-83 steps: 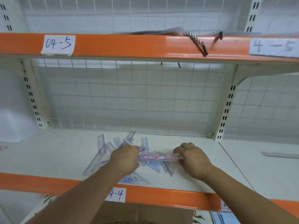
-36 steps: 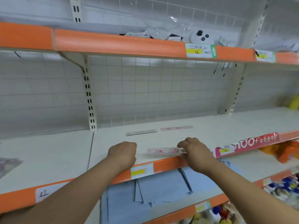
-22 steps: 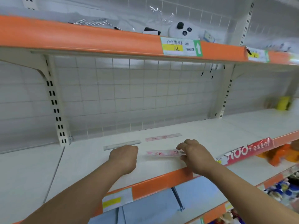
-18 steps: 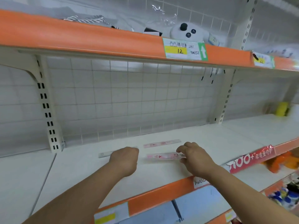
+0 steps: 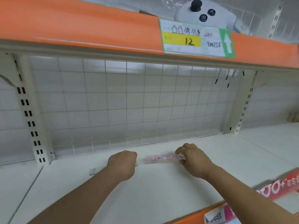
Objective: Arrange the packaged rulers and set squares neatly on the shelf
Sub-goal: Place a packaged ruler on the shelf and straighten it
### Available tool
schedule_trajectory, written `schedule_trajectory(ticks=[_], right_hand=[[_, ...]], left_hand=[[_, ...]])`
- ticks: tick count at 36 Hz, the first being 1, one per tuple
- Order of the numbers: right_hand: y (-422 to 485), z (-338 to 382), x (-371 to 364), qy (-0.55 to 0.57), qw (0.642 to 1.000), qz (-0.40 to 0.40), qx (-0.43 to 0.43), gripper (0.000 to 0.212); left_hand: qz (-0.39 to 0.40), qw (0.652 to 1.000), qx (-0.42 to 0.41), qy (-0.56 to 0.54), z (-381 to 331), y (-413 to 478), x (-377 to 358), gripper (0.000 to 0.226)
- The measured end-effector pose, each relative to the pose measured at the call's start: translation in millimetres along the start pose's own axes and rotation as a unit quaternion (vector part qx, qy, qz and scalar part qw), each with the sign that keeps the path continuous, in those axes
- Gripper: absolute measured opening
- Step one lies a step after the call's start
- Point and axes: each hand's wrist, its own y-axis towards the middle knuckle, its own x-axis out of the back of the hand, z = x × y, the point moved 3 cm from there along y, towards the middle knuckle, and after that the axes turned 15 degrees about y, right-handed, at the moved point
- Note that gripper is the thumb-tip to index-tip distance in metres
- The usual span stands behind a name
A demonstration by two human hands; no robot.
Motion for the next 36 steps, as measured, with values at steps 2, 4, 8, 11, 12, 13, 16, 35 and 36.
schedule_trajectory(ticks=[2, 4, 8, 11, 12, 13, 16, 35, 36], right_hand=[[10.2, -5.9, -1.6, 0.006, 1.000, 0.006, 0.007, 0.035], [20.1, -10.8, -3.3, 0.009, 1.000, 0.016, 0.018, 0.036], [38.4, -18.7, -5.9, 0.015, 0.998, 0.039, 0.047, 0.036], [48.8, -24.1, -8.9, 0.022, 0.996, 0.054, 0.066, 0.036], [51.7, -25.6, -10.2, 0.023, 0.995, 0.060, 0.071, 0.036], [54.1, -27.0, -11.4, 0.023, 0.995, 0.067, 0.075, 0.036], [59.0, -30.9, -15.5, 0.023, 0.992, 0.088, 0.090, 0.037], [64.5, -41.2, -32.7, 0.054, 0.985, 0.123, 0.111, 0.029], [64.7, -41.2, -32.9, 0.054, 0.985, 0.122, 0.109, 0.030]], left_hand=[[0.005, 1.000, 0.016, -0.006, -0.3, 3.7, -1.5, 0.022], [0.013, 0.999, 0.036, -0.005, -0.2, 6.8, -2.7, 0.019], [0.037, 0.997, 0.074, -0.001, -2.0, 8.8, -4.0, 0.019], [0.042, 0.994, 0.097, 0.000, -4.9, 8.8, -2.0, 0.020], [0.043, 0.994, 0.104, 0.003, -5.8, 8.5, -1.4, 0.021], [0.043, 0.993, 0.111, 0.006, -6.7, 8.0, -1.1, 0.021], [0.050, 0.991, 0.121, 0.014, -11.3, 4.9, -2.0, 0.023], [0.085, 0.985, 0.149, 0.022, -30.9, -7.3, -6.9, 0.025], [0.087, 0.985, 0.150, 0.024, -31.4, -8.0, -6.5, 0.026]])
